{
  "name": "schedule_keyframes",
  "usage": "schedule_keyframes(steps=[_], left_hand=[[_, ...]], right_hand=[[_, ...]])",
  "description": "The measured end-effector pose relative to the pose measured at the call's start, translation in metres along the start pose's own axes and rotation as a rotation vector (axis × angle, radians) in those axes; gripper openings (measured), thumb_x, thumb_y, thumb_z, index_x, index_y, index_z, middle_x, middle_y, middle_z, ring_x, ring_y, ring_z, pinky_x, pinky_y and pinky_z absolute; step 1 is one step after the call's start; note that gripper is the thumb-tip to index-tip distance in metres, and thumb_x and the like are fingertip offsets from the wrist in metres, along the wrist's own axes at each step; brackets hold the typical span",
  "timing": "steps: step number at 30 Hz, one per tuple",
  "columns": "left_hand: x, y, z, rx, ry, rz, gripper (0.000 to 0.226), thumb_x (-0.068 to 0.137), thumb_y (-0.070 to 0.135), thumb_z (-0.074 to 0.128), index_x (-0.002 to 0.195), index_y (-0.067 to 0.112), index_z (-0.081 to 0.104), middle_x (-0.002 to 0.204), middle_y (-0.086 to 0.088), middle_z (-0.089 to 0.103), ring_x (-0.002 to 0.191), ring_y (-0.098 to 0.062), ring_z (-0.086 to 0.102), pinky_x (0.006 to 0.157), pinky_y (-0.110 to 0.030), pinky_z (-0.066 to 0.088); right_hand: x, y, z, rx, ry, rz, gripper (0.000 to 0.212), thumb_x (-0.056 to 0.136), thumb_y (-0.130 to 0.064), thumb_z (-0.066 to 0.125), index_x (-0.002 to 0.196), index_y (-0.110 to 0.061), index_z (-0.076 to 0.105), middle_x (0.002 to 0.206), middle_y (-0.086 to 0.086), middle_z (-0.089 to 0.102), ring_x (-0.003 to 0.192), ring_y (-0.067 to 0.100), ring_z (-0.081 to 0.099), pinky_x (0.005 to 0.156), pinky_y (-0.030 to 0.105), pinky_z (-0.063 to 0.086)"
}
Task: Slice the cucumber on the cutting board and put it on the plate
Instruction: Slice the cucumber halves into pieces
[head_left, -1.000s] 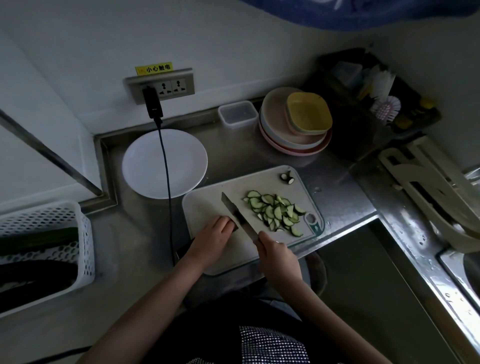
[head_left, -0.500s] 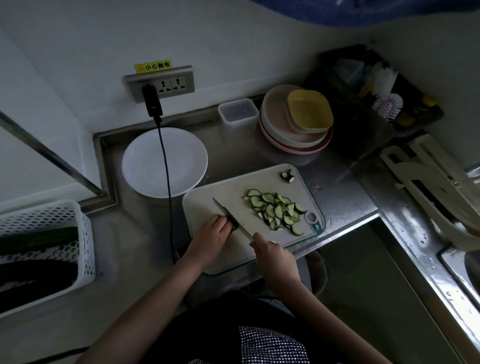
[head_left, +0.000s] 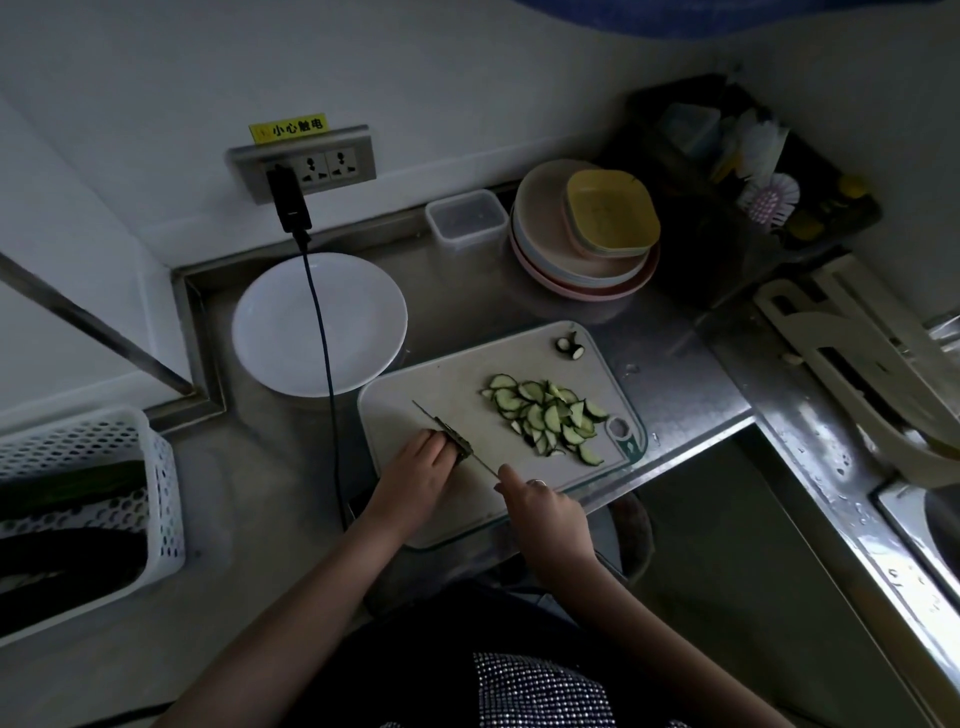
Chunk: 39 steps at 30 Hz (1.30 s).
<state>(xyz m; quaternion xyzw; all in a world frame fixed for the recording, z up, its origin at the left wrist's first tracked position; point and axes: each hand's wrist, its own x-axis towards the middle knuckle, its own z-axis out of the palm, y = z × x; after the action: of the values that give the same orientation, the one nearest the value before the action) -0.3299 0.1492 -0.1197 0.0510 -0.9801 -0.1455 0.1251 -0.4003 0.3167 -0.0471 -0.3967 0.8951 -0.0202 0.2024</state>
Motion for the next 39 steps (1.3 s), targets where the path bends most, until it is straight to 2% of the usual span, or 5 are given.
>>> schedule_keyframes(steps=[12,20,28,35,39], left_hand=[[0.0,0.001,-0.006,-0.017,0.022,-0.008,0.024,0.082,0.018,0.044,0.105,0.011,0.045,0.1,-0.008,0.051,0.091,-0.026,0.049,0.074,-0.036,0.051],[0.0,0.011,-0.032,0.056,0.095,0.16,0.051,0.087,0.038,0.05,0.124,0.004,0.059,0.122,-0.011,0.058,0.115,-0.027,0.051,0.103,-0.043,0.037],[0.029,0.026,-0.04,-0.05,0.093,0.188,0.052,0.084,0.043,0.047,0.109,0.002,0.068,0.107,-0.011,0.066,0.103,-0.026,0.059,0.112,-0.04,0.027],[0.061,0.036,-0.044,-0.031,-0.169,0.177,0.068,0.088,0.054,0.033,0.111,0.001,0.068,0.112,-0.01,0.068,0.109,-0.022,0.062,0.113,-0.034,0.013],[0.079,0.04,-0.041,0.062,-0.423,0.101,0.096,0.079,0.07,-0.003,0.139,0.014,0.046,0.141,0.001,0.048,0.135,-0.01,0.034,0.114,-0.03,-0.007]], right_hand=[[0.002,0.006,0.003,-0.051,-0.031,0.057,0.031,0.095,-0.01,0.039,0.124,-0.02,0.034,0.105,0.01,0.06,0.093,0.033,0.064,0.061,0.035,0.038],[-0.012,0.023,-0.001,-0.091,0.145,0.1,0.035,0.085,-0.013,0.061,0.118,-0.022,0.05,0.091,0.007,0.065,0.068,0.031,0.068,0.048,0.033,0.044],[-0.018,0.033,-0.011,-0.143,0.107,0.113,0.042,0.096,-0.012,0.045,0.134,-0.023,0.034,0.121,0.007,0.058,0.095,0.03,0.065,0.072,0.038,0.053],[-0.015,0.05,-0.02,-0.209,0.09,0.134,0.045,0.097,-0.012,0.041,0.139,-0.025,0.029,0.129,0.007,0.056,0.102,0.031,0.064,0.073,0.036,0.051],[-0.014,0.045,-0.024,-0.238,0.081,0.074,0.043,0.098,-0.014,0.038,0.139,-0.023,0.029,0.13,0.007,0.054,0.108,0.033,0.06,0.079,0.037,0.049]])
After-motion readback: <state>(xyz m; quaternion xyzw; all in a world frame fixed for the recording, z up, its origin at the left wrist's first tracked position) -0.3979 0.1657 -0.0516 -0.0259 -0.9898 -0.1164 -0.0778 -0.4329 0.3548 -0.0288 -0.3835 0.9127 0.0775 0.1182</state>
